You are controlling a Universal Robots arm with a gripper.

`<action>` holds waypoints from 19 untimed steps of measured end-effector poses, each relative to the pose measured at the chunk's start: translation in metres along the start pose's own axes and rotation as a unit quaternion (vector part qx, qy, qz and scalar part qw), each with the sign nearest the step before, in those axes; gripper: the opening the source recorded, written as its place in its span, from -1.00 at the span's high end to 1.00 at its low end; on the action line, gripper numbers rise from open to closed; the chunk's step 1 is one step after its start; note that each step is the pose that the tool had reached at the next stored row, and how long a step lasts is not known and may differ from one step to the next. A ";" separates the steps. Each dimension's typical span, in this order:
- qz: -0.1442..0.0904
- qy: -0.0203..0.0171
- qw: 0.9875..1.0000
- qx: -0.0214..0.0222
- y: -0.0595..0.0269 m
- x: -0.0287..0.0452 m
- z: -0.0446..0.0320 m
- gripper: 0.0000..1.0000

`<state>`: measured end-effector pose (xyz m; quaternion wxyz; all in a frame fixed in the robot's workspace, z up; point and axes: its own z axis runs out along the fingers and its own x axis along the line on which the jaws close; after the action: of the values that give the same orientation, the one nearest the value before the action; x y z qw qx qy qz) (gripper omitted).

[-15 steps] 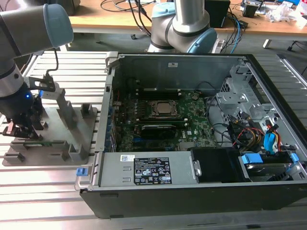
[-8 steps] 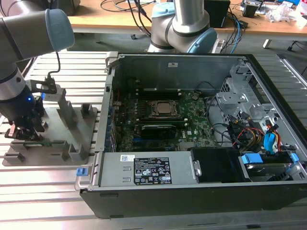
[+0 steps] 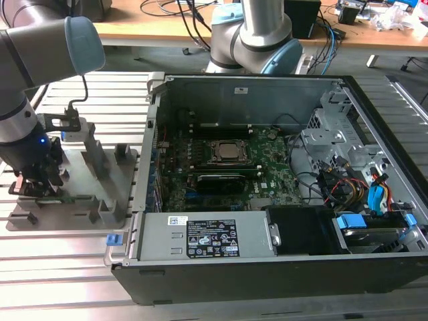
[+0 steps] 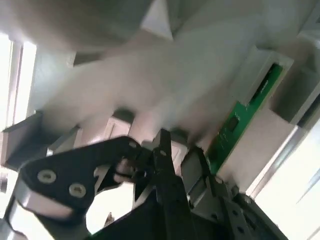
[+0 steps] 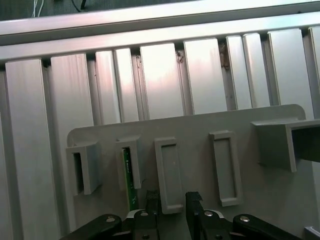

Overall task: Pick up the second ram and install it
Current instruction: 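Pick up the second ram and move it above second insertion slot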

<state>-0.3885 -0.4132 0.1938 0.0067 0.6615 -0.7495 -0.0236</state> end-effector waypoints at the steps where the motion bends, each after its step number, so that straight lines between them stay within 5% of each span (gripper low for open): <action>1: 0.000 0.000 1.000 0.000 0.0002 -0.0001 -0.0062 0.28; 6: -0.003 0.002 1.000 0.000 0.0006 -0.0006 -0.0239 0.28; 12: -0.025 0.012 1.000 0.000 0.0001 -0.0006 -0.0252 0.28; 17: -0.027 0.013 1.000 -0.008 -0.0096 -0.0005 -0.0256 0.28; 19: -0.027 0.014 0.999 -0.009 -0.0130 0.0059 -0.0259 0.28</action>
<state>-0.3752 -0.4213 0.2189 0.0224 0.6820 -0.7307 -0.0217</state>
